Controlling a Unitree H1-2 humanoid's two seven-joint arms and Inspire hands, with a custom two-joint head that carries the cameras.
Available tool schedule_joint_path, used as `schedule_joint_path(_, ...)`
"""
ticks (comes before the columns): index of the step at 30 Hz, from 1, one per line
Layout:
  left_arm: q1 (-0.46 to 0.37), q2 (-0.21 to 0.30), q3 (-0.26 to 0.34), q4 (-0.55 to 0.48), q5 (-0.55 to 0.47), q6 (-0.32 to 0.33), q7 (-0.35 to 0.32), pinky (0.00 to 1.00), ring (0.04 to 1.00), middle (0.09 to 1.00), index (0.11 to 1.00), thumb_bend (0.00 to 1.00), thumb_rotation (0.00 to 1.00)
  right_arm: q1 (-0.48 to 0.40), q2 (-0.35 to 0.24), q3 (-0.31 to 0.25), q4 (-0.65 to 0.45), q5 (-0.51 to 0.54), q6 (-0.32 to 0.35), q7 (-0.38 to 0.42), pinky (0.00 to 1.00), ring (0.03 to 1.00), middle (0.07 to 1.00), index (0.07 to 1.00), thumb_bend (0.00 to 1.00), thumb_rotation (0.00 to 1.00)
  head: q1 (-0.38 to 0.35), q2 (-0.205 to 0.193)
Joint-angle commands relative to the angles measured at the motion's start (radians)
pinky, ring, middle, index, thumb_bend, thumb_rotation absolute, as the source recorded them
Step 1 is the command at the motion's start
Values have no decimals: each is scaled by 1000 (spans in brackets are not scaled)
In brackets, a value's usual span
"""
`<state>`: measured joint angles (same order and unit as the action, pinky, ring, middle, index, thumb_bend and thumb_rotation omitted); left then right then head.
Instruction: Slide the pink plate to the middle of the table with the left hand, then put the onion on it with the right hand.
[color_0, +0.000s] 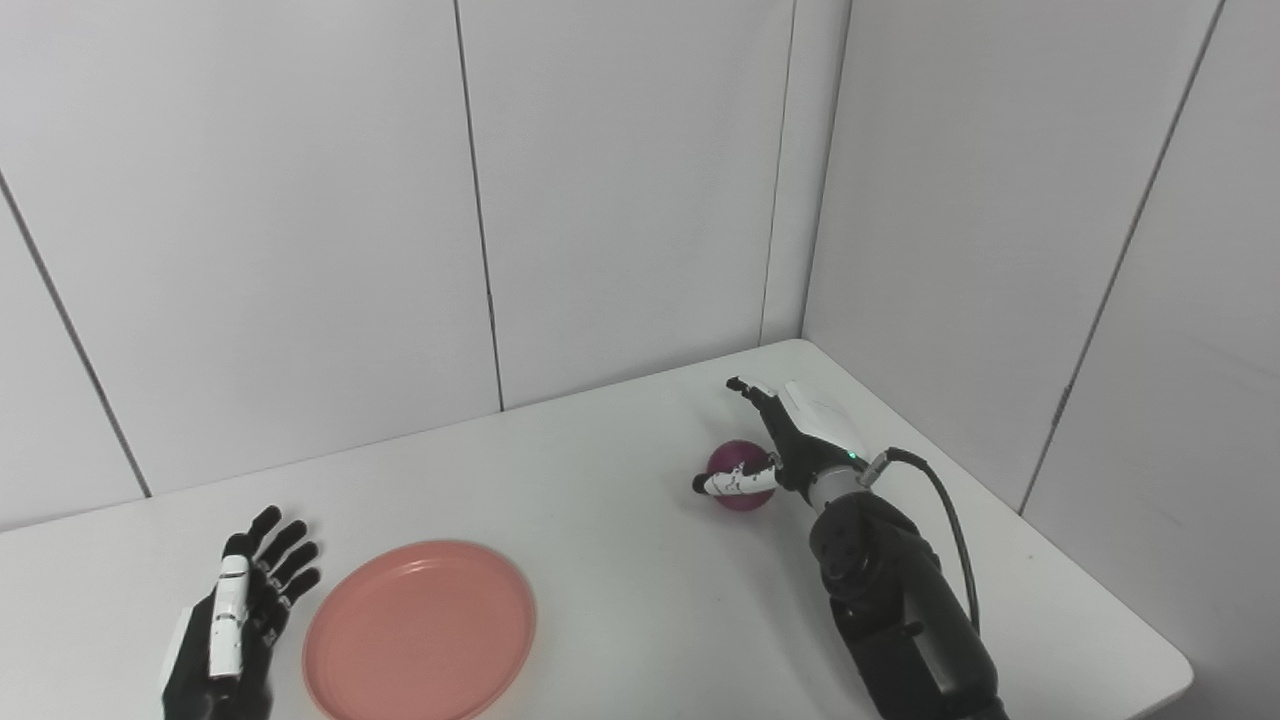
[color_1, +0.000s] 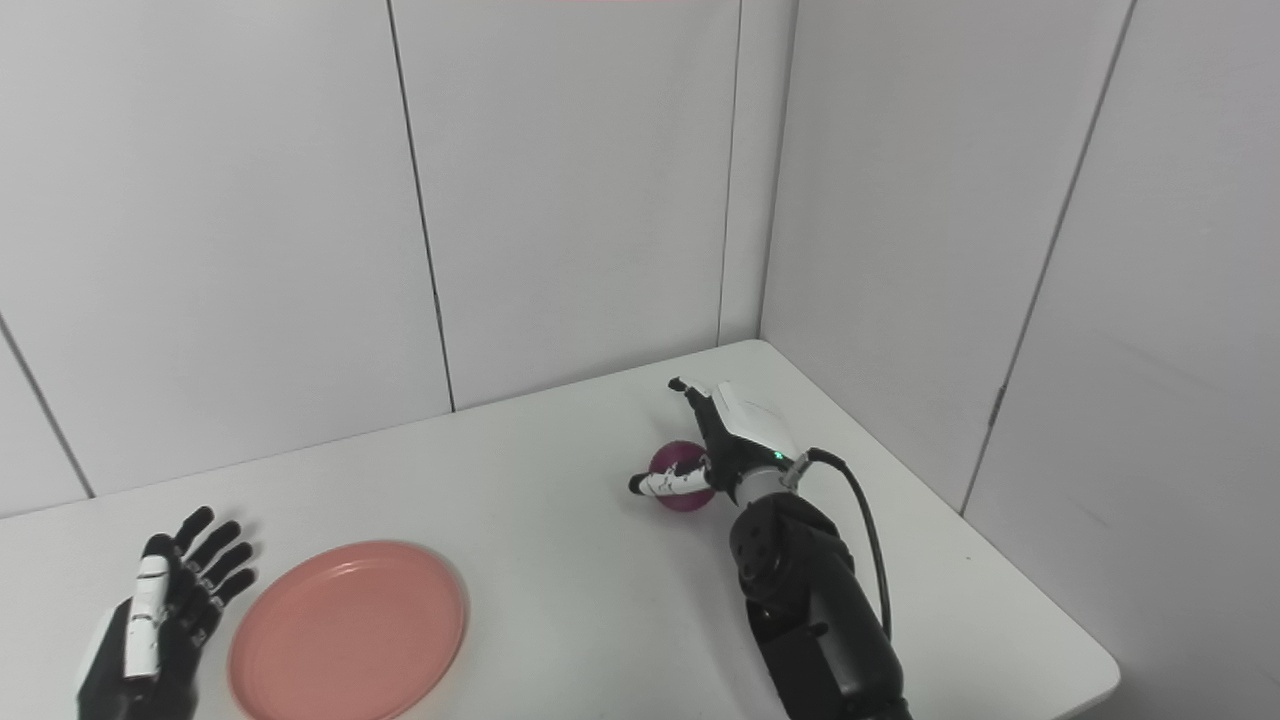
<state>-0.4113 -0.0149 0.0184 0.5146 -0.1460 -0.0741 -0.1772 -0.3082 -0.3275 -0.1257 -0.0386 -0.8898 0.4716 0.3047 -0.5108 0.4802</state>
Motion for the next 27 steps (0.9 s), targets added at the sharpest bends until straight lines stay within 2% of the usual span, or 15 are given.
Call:
schedule_joint_path(1, 36, -1, 0, 28, -6, 13, -5, 864, 870, 890, 901, 509, 1000, -37, -21, 3, -3, -5, -2, -25, 866, 887, 883, 899, 1000, 257, -1, 1)
schedule_joint_path(4, 35, 1, -3, 28, -3, 12, -6, 866, 870, 891, 902, 508, 1000, -41, -20, 9, 21, 0, -2, -37, 863, 889, 886, 899, 1000, 235, -2, 1)
schedule_joint_path(11, 37, -3, -2, 24, -5, 17, -3, 874, 878, 896, 905, 516, 1000, -49, -25, 32, 73, 23, -3, -72, 718, 830, 857, 871, 960, 175, 1, 4)
schedule_joint_path(16, 39, -5, -2, 18, -4, 19, -2, 871, 868, 888, 897, 508, 1000, -47, -26, 50, 99, 45, -6, -113, 681, 806, 837, 859, 938, 141, 5, 7)
schedule_joint_path(20, 46, -7, -6, -8, -1, 35, 3, 882, 876, 895, 903, 503, 1000, -46, -27, 67, 125, 71, -16, -169, 655, 769, 802, 830, 917, 128, 7, 9)
schedule_joint_path(27, 50, -11, -7, -19, 0, 43, 5, 891, 883, 899, 906, 494, 1000, -45, -18, 92, 158, 118, -40, -290, 567, 639, 696, 721, 795, 27, 12, 14)
